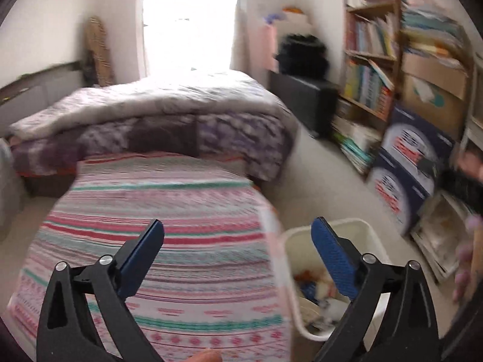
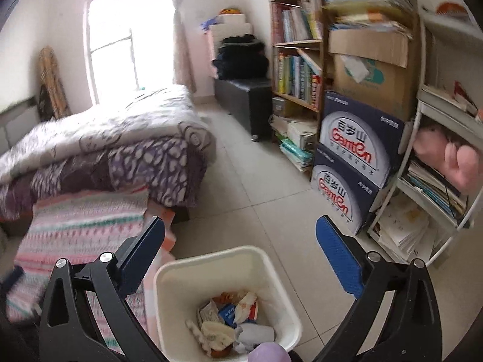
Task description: Collect trash
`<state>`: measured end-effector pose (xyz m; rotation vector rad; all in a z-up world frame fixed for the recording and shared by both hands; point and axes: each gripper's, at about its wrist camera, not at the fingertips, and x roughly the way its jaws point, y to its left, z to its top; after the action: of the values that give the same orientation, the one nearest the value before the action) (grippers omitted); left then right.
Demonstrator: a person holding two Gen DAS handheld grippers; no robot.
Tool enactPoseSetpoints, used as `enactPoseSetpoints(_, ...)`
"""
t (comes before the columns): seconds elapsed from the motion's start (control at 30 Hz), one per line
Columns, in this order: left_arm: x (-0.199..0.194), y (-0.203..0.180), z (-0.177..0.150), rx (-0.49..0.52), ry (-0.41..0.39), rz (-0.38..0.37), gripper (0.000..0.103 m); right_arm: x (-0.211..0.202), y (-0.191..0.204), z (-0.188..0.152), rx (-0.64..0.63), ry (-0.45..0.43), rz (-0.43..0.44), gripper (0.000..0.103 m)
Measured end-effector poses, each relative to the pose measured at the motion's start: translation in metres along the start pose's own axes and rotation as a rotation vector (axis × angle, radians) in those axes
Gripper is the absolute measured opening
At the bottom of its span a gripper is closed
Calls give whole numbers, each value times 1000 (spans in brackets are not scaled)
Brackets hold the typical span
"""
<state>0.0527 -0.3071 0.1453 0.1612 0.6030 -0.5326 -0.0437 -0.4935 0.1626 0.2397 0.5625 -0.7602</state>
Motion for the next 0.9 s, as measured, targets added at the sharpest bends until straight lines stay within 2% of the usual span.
enactPoseSetpoints(0.07,-6,13,1,-23,-24,52,96,-5,13,-10,-22,0,17,96)
enactPoseSetpoints(0.2,-15,38,-2,-58,-22,139,96,-14,44,-19,-61,-15,77,96)
enactPoseSetpoints(0.27,-20,49,-3,-77,-27,160,96,-16,54,-20,-74,-20,83,96)
enactPoseSetpoints(0.53,-34,82,-7,-107,-53,231,96,-20,93,-28,-103,-36,156,96)
enactPoseSetpoints(0.9,-33,105,-10,-147,-36,264,96,-25,117,-34,-130,-42,197,96)
